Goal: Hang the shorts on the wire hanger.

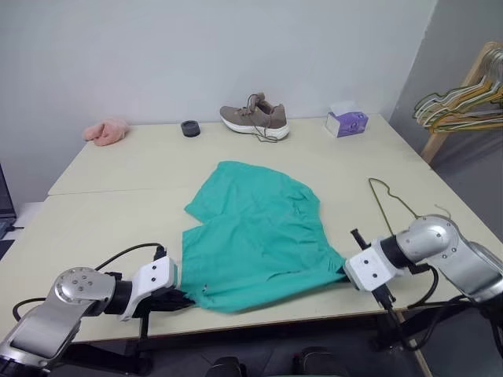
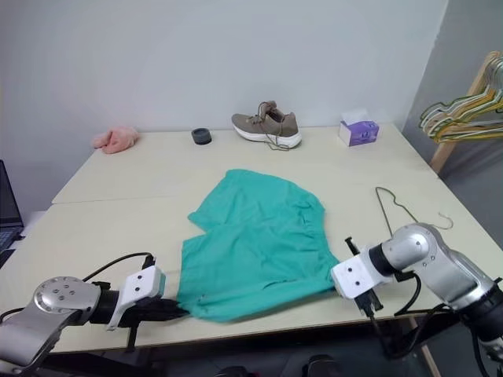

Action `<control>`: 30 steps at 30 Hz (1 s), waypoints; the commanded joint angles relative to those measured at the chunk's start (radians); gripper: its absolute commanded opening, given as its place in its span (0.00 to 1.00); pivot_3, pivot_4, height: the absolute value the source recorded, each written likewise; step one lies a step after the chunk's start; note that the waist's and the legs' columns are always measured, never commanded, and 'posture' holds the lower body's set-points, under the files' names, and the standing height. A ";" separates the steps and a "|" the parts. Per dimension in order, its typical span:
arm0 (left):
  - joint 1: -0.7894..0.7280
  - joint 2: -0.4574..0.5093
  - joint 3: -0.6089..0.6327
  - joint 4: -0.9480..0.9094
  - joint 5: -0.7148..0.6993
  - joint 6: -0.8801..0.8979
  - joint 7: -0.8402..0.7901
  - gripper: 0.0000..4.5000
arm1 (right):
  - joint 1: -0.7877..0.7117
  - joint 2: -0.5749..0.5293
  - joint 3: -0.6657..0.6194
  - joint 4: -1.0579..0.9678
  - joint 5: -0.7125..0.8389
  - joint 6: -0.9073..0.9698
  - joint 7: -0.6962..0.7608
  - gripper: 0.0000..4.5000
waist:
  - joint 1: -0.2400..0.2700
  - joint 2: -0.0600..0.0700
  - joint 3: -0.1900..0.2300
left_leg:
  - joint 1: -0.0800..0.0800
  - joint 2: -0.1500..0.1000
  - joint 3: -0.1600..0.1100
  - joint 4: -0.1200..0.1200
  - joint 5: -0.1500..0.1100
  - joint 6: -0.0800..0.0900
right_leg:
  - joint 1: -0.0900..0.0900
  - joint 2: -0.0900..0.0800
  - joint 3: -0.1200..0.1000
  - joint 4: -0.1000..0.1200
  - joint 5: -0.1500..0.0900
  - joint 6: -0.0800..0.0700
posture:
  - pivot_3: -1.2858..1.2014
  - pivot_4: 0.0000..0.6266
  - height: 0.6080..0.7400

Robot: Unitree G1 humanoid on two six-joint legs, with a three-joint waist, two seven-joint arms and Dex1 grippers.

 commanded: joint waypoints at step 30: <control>0.164 -0.001 0.252 -0.233 -0.279 0.210 -0.021 0.99 | -0.064 0.069 -0.218 -0.136 0.451 0.493 -0.001 1.00 | 0.016 -0.008 0.006 | 0.001 0.000 -0.001 0.000 0.000 0.000 | -0.002 -0.001 -0.002 0.000 0.001 0.002 | 0.49 0.00 1.00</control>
